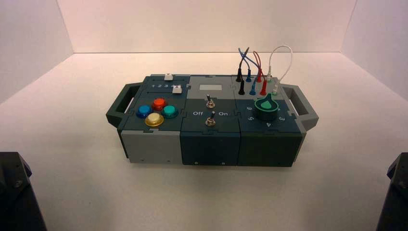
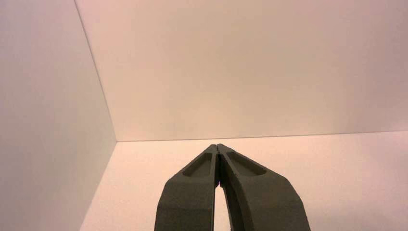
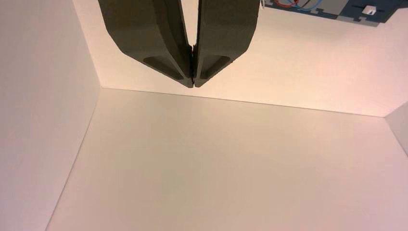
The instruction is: Push the yellow button with the left gripper.
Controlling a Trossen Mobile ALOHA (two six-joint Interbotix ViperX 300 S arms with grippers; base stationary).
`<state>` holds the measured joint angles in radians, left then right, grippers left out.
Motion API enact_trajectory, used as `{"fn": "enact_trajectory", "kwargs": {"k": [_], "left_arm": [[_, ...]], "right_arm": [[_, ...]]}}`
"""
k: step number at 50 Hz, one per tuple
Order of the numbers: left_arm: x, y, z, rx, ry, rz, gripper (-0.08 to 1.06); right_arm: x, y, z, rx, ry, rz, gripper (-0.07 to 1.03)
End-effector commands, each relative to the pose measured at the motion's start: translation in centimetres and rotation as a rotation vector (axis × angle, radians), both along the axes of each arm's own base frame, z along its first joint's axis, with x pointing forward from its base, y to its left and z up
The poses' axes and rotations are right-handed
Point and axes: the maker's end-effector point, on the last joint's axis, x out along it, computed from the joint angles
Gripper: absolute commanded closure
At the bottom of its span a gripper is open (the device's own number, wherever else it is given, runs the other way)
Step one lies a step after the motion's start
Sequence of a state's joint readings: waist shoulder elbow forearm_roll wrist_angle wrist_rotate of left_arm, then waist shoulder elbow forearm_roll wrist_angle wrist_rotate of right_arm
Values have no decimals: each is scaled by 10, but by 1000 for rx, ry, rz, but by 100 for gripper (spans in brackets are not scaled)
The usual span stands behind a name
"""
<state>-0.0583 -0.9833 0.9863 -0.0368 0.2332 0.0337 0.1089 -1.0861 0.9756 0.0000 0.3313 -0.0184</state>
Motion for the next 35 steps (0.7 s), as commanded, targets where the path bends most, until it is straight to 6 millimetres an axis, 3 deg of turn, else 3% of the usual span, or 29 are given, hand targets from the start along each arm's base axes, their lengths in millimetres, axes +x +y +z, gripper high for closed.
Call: {"fn": "enact_trajectory", "kwargs": {"k": [1, 22, 35], "left_arm": [[2, 1, 7, 3, -20, 4, 101], [4, -2, 0, 5, 12, -7, 101], [9, -31, -28, 33, 174, -120, 101]], "right_arm": [[2, 0, 8, 6, -15, -3, 99], [3, 0, 5, 10, -4, -3, 99], [7, 2, -7, 2, 67, 2, 99]]}}
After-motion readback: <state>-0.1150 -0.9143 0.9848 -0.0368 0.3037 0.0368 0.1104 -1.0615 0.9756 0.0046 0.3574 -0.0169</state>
